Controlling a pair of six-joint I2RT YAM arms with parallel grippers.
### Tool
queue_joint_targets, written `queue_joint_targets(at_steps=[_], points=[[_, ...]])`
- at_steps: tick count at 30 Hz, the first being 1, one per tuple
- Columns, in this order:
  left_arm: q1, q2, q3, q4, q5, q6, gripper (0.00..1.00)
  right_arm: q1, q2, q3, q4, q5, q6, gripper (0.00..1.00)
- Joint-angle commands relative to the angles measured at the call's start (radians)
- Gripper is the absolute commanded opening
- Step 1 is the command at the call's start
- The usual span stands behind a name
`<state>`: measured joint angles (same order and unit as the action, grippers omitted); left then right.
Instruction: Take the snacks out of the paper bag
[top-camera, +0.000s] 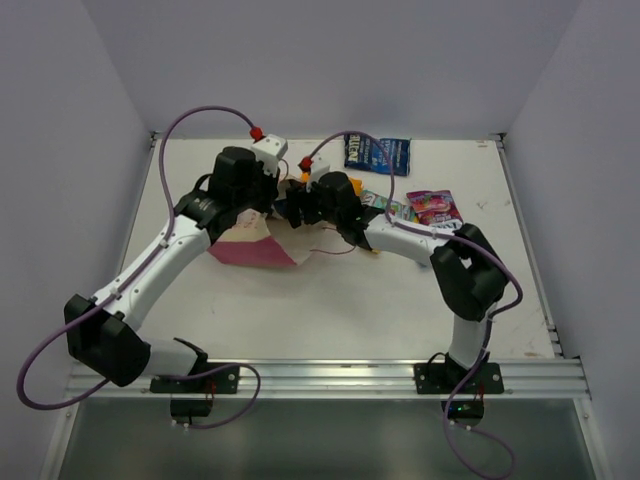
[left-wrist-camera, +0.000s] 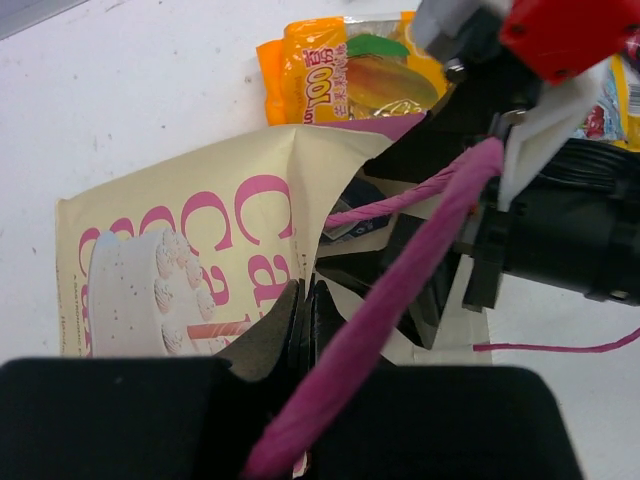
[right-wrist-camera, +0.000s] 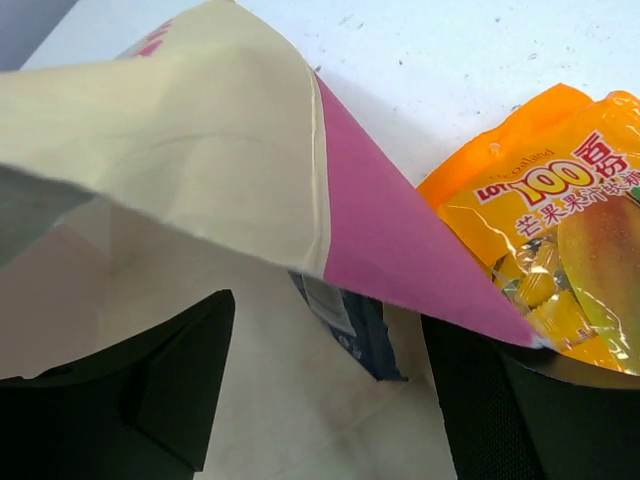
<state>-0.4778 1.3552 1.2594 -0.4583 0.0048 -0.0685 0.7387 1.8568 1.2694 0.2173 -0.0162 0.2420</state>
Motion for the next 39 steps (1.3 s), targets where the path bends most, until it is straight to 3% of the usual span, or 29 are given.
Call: queue_joint_targets(at_steps=[1, 4, 7, 8, 10, 14, 22, 27, 32, 37, 39], points=[[0.005, -0.044, 0.048, -0.013, 0.063, -0.008, 0.0, -0.007, 0.053, 0.07, 0.04, -0.02, -0.046, 0.76], [0.005, -0.05, 0.048, -0.013, 0.08, -0.001, 0.0, -0.005, 0.093, 0.114, 0.053, -0.071, -0.078, 0.67], [0.005, -0.059, 0.038, -0.02, 0.066, 0.01, 0.0, -0.007, 0.114, 0.146, 0.028, -0.139, -0.11, 0.37], [0.005, -0.06, 0.032, -0.019, 0.041, 0.012, 0.0, -0.007, 0.087, 0.134, 0.036, -0.149, -0.118, 0.17], [0.005, -0.057, 0.009, -0.014, 0.006, 0.015, 0.0, -0.007, 0.049, 0.128, 0.022, -0.171, -0.118, 0.01], [0.007, -0.016, -0.014, 0.009, -0.148, 0.003, 0.0, -0.007, -0.07, 0.113, -0.051, -0.211, -0.118, 0.0], [0.038, 0.145, 0.043, 0.049, -0.396, -0.01, 0.0, -0.007, -0.321, 0.174, -0.472, -0.188, 0.0, 0.0], [0.064, 0.228, 0.098, 0.063, -0.44, -0.007, 0.0, -0.041, -0.511, 0.09, -0.561, -0.163, 0.166, 0.0], [0.074, 0.275, 0.139, 0.07, -0.451, -0.007, 0.0, -0.151, -0.709, -0.138, -0.561, -0.228, 0.333, 0.0], [0.076, 0.259, 0.213, 0.043, -0.366, -0.033, 0.0, -0.237, -0.694, -0.355, -0.559, -0.405, 0.37, 0.0], [0.076, 0.23, 0.235, 0.035, -0.326, -0.053, 0.0, -0.248, -0.627, -0.395, -0.558, -0.461, 0.364, 0.05]])
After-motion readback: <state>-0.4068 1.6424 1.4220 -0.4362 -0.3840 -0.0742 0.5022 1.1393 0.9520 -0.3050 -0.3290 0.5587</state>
